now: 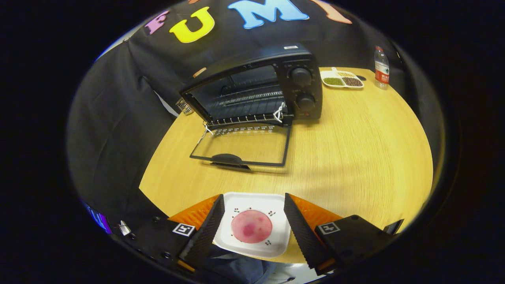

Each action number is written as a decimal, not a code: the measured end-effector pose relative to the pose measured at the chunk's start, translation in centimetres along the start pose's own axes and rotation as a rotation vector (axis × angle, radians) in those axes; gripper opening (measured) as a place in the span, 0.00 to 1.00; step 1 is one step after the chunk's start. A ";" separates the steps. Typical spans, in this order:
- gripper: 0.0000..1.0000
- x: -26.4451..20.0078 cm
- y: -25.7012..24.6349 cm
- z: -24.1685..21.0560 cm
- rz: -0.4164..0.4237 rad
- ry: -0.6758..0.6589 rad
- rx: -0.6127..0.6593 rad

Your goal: Open the toaster oven, put the food inside, and close the toaster oven door.

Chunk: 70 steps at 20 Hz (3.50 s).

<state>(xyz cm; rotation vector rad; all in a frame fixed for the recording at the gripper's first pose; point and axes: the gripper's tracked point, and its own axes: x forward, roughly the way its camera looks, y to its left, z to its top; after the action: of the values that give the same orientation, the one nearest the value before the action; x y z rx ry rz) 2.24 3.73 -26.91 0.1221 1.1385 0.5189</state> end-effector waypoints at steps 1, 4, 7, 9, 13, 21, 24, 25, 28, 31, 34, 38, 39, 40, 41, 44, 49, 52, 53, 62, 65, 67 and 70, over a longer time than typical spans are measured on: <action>0.97 0.0 -0.8 -0.7 -0.007 0.027 0.004; 0.97 0.0 -2.5 -2.8 -0.011 0.115 0.005; 0.93 0.4 -3.1 -4.9 0.011 0.203 0.028; 0.88 1.0 -3.2 -5.9 0.017 0.248 0.049; 0.75 1.8 -3.1 -7.1 0.030 0.309 0.083; 0.20 2.8 -4.3 -7.6 -0.035 0.362 0.128; 0.03 3.1 -4.4 -7.3 -0.053 0.347 0.140; 0.02 2.6 -4.2 -7.5 -0.052 0.344 0.151; 0.02 2.8 -2.9 -7.6 0.009 0.330 0.235; 0.02 2.7 -1.9 -8.4 0.041 0.325 0.274; 0.02 2.6 -0.8 -8.2 0.080 0.298 0.309; 0.02 1.9 1.5 -6.9 0.143 0.256 0.351; 0.02 1.7 2.3 -6.3 0.159 0.239 0.358; 0.02 1.6 3.0 -5.5 0.172 0.224 0.363; 0.02 1.5 3.5 -4.9 0.176 0.206 0.369; 0.02 1.3 4.9 -2.4 0.198 0.155 0.386; 0.02 1.8 6.2 1.9 0.183 0.043 0.467; 0.02 2.9 6.5 4.4 0.155 -0.033 0.523; 0.02 3.3 6.6 4.9 0.144 -0.054 0.543; 0.02 5.1 7.4 9.7 0.085 -0.258 0.775; 0.02 5.9 7.8 10.7 0.064 -0.301 0.843; 0.02 6.6 7.9 11.2 0.045 -0.320 0.894; 0.02 7.3 7.7 11.8 0.016 -0.364 0.974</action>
<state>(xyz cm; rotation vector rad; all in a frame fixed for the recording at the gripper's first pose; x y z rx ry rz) 12.49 15.74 -25.29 1.0261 0.9429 -0.0892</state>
